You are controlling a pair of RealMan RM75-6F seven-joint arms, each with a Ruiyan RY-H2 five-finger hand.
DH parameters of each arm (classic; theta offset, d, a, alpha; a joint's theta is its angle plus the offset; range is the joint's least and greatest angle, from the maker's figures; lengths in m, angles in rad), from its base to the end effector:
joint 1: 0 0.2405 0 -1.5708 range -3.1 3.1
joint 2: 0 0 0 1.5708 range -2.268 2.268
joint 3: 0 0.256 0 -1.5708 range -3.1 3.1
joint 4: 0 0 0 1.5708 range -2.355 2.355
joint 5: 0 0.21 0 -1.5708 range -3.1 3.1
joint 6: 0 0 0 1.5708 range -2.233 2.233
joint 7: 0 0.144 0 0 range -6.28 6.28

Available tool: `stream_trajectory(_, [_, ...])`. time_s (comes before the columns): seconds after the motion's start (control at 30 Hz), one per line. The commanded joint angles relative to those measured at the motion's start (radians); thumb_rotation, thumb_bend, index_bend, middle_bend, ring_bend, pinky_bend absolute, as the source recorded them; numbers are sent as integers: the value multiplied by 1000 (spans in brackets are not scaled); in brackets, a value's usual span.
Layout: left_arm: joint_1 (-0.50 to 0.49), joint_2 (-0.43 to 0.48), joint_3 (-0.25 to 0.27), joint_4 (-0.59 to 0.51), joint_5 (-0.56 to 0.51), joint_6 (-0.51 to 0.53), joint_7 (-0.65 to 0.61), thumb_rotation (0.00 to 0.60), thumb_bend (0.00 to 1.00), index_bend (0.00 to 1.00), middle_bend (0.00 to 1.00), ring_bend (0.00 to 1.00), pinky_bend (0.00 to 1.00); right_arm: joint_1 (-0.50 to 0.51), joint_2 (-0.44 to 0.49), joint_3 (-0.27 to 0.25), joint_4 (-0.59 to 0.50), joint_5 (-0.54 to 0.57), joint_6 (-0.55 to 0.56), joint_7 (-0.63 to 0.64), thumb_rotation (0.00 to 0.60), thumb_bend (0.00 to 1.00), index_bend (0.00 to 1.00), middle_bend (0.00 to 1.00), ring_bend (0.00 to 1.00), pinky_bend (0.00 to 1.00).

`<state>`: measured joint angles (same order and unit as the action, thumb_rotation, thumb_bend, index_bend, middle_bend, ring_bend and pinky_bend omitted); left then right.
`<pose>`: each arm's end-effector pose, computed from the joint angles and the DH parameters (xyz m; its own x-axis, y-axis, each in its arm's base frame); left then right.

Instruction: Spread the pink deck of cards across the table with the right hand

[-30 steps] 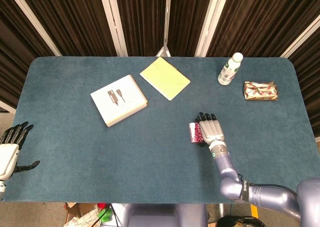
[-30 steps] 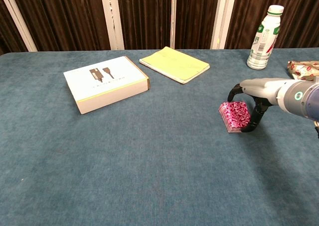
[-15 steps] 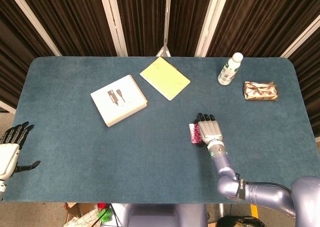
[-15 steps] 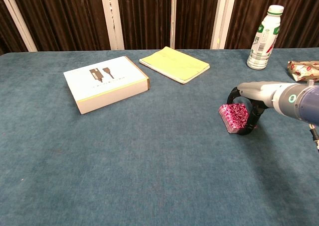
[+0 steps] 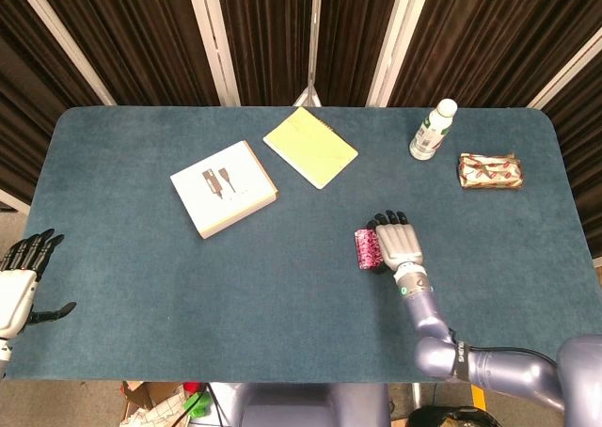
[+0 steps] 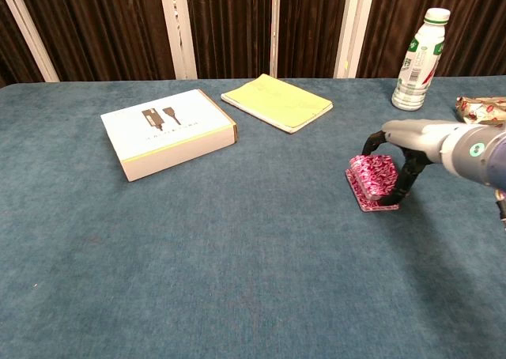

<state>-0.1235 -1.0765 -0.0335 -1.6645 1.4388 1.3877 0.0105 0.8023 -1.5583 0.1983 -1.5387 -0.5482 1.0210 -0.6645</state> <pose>-0.3116 0.1880 0.1560 0.3891 0.1019 0.9156 0.9197 0.0137 -0.3924 -0.1744 -0.3505 -0.0185 0.4283 -0.4113 0.8046 -0.8932 -0.0579 0.4458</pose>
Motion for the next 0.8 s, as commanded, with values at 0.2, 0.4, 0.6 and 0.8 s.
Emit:
stream_trajectory(0.2, [-1,0,1,-6,-2,-3,2,600,0,0,0,0,0,-56,95,-15,-38,-16,20,58,600,419,534,163,0,0])
stream_trajectory(0.4, [-2,-4,-1,-9,-4,-2,13,600,0,0,0,0,0,-89,125,-38,3,-21,-8,103,600,419,534,163,0,0])
stream_trajectory(0.6, [-4,-5,-2,-14,-9,-5,22,600,0,0,0,0,0,-101,121,-57,49,-20,-39,119,600,419,434,155,0,0])
stream_trajectory(0.8, [-4,-5,-4,-15,-14,-5,22,600,0,0,0,0,0,-96,114,-68,65,-15,-48,103,600,418,147,40,0,0])
